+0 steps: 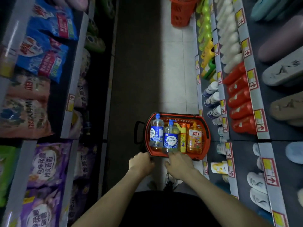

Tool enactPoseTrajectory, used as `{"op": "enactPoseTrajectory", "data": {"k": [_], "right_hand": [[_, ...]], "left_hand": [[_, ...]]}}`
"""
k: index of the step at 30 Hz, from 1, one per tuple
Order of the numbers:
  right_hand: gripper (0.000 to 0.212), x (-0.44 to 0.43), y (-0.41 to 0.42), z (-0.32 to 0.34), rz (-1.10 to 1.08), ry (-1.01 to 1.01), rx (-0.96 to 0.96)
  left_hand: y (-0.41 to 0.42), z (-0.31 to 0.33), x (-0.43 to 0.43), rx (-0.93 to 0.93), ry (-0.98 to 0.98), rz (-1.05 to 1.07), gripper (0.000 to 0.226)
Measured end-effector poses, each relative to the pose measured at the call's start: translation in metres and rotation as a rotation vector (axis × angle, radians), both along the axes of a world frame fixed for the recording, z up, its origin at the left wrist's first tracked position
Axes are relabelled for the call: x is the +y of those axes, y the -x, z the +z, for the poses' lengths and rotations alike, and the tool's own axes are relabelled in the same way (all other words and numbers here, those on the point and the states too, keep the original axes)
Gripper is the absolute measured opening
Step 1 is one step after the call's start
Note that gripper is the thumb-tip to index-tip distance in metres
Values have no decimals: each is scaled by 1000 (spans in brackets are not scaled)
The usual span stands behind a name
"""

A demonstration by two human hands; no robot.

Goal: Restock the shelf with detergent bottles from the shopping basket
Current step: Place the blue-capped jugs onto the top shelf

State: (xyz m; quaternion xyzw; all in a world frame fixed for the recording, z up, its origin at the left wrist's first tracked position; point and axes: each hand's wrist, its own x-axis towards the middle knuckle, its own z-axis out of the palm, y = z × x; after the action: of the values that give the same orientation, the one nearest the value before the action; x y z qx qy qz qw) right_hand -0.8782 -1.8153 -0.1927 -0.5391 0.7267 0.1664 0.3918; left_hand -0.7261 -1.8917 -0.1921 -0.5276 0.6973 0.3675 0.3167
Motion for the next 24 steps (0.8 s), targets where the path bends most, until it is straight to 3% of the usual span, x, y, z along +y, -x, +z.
{"op": "enactPoseTrajectory", "data": {"k": [11, 18, 24], "right_hand": [[38, -99, 21, -77, -124, -97, 47], [43, -111, 29, -152, -245, -180, 21], [32, -112, 36, -223, -385, -268, -53]], "left_hand": [[22, -84, -91, 19, -108, -236, 30], [35, -161, -111, -37, -134, -197, 34], [57, -226, -109, -47, -195, -74, 39]]}}
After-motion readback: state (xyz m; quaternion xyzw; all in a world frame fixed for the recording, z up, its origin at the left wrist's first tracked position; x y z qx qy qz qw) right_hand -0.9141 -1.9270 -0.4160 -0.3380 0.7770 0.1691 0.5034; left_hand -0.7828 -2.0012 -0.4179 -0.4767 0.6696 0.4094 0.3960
